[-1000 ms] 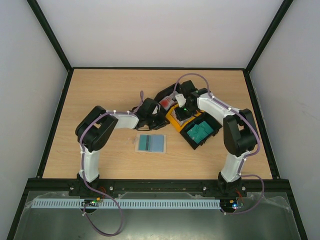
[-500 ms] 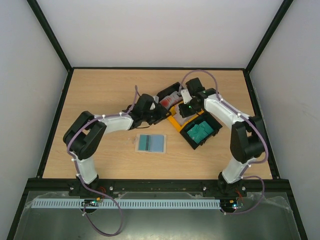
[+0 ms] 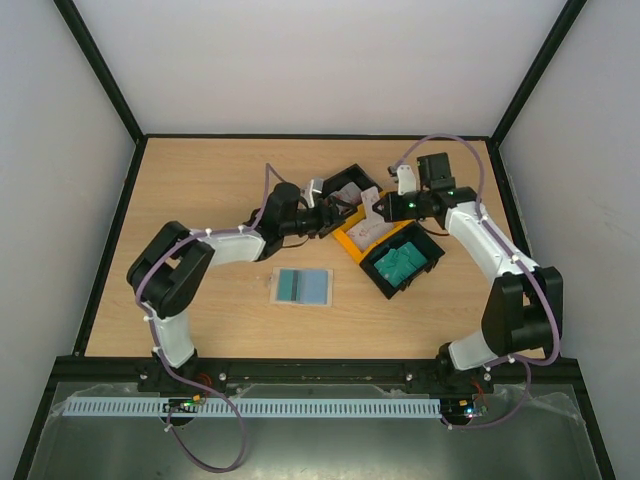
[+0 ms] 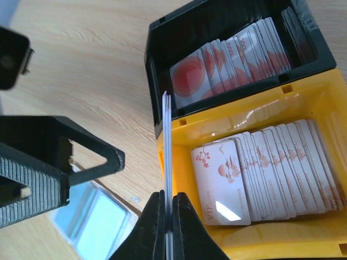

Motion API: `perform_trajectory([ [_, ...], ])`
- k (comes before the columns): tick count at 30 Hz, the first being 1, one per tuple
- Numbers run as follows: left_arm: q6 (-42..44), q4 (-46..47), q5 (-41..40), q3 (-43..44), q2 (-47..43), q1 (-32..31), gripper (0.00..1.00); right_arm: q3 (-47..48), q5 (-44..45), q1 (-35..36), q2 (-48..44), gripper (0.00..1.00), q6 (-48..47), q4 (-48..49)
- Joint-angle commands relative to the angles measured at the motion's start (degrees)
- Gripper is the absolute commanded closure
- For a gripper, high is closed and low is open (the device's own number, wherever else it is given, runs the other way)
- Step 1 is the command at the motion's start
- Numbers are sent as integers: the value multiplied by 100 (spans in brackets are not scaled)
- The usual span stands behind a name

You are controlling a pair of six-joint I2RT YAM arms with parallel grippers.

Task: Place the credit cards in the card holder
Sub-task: Pick up the credit card from the storage box.

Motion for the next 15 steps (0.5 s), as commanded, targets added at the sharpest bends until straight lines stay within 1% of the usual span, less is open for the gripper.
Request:
perform_trajectory([
  [1, -452, 1066, 495, 271, 309, 34, 25, -237, -1440, -441, -199, 98, 492, 767],
  [5, -448, 893, 644, 663, 587, 34, 25, -390, -2233, -643, -226, 98, 679, 1096],
  [10, -345, 667, 661, 1039, 793, 42, 25, -457, -2767, -671, -196, 96, 698, 1212],
  [13, -309, 549, 758, 1232, 888, 52, 29, -490, -2888, -678, -215, 94, 696, 1244],
  [15, -363, 646, 784, 1248, 880, 47, 34, -504, -3004, -684, -223, 94, 695, 1270],
])
